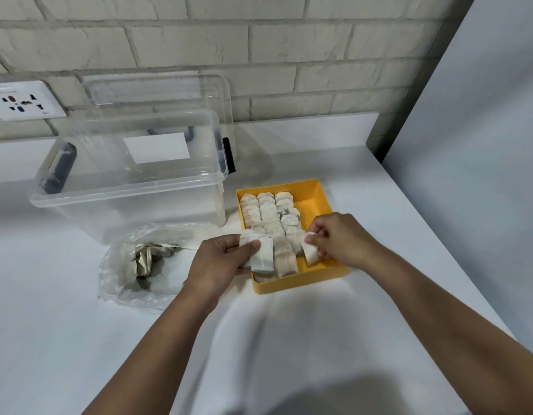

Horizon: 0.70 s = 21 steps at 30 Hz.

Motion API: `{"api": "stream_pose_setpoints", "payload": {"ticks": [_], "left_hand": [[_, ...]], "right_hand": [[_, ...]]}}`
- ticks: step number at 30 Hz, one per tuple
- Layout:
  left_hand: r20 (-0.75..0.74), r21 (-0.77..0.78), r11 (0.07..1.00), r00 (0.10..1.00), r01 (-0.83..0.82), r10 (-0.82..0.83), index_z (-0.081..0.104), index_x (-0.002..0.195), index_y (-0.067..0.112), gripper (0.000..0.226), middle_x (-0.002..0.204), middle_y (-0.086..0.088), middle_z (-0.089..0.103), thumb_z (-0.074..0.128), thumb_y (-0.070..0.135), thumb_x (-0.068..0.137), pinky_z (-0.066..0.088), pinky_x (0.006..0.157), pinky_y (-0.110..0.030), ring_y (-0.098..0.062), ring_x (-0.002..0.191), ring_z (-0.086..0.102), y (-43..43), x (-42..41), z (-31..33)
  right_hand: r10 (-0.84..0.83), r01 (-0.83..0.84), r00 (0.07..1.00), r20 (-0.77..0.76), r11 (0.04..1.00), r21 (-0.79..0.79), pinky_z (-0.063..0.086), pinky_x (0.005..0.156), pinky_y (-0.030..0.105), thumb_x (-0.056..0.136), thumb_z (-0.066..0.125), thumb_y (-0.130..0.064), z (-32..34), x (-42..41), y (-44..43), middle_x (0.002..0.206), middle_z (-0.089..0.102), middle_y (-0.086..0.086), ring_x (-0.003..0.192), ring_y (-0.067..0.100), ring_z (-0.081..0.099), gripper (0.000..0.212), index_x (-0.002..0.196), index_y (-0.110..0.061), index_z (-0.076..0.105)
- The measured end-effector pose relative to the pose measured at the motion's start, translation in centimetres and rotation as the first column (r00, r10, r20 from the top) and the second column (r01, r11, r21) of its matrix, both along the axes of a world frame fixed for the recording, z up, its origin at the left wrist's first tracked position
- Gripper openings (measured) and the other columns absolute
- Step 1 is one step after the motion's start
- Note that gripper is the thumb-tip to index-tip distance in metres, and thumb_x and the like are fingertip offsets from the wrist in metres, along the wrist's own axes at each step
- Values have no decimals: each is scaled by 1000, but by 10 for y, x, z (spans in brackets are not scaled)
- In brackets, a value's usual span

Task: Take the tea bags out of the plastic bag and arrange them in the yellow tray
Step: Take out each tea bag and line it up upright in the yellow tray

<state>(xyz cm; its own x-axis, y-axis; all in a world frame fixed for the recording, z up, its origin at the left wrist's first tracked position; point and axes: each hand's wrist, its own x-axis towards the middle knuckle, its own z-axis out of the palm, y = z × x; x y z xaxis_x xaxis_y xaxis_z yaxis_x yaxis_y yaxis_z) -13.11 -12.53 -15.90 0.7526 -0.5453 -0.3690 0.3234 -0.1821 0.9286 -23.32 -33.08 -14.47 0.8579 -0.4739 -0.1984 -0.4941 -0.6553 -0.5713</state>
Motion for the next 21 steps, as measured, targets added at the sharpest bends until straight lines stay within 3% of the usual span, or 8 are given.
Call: {"api": "stream_pose_setpoints", "payload": {"ticks": [2, 8, 14, 18, 19, 21], "left_hand": [[17, 12, 1000, 1000, -6, 6, 76, 100, 7, 13, 89, -8, 78, 71, 12, 89, 60, 81, -37, -25, 86, 75, -1, 1, -1], [82, 35, 999, 997, -2, -1, 77, 91, 11, 6, 83, -4, 78, 71, 13, 89, 61, 75, -31, -20, 80, 75, 0, 5, 2], [42, 14, 1000, 999, 5, -6, 77, 94, 10, 8, 88, -7, 78, 72, 12, 88, 61, 78, -34, -23, 85, 75, 0, 5, 2], [-16, -17, 1000, 1000, 6, -6, 77, 94, 10, 9, 88, -7, 78, 73, 12, 87, 62, 75, -29, -20, 82, 76, 1, 3, 8], [-29, -22, 1000, 1000, 0, -1, 77, 94, 10, 9, 86, -6, 79, 73, 12, 86, 62, 71, -26, -17, 79, 76, 0, 3, 10], [-56, -36, 999, 998, -19, 17, 77, 93, 10, 8, 84, -5, 78, 74, 11, 86, 60, 62, -22, -14, 74, 75, -2, 1, 14]], "right_hand": [[-15, 14, 1000, -21, 1000, -18, 57, 79, 40, 90, 66, -24, -13, 3, 3, 75, 69, 2, 73, 20, 68, 9, 90, -15, 67], [-101, 99, 995, 3, 985, 142, 57, 66, 32, 95, 60, -18, -27, 14, 12, 69, 71, 7, 54, 17, 66, 15, 84, -23, 51], [-149, 145, 988, 32, 984, 100, 56, 61, 29, 93, 64, -21, -32, 22, 14, 72, 69, 5, 55, 17, 67, 13, 88, -17, 53], [-158, 160, 980, 119, 987, -13, 50, 73, 26, 88, 70, -30, -27, 20, 14, 98, 61, -1, 77, 12, 62, 21, 99, -17, 58], [-174, 176, 969, 174, 984, 5, 47, 72, 22, 86, 71, -32, -21, 19, 16, 99, 60, -3, 80, 10, 59, 23, 101, -17, 61], [-249, 170, 936, 247, 938, 302, 49, 61, 22, 83, 75, -32, -4, 14, 24, 93, 63, -2, 69, 10, 59, 23, 98, -16, 66]]}}
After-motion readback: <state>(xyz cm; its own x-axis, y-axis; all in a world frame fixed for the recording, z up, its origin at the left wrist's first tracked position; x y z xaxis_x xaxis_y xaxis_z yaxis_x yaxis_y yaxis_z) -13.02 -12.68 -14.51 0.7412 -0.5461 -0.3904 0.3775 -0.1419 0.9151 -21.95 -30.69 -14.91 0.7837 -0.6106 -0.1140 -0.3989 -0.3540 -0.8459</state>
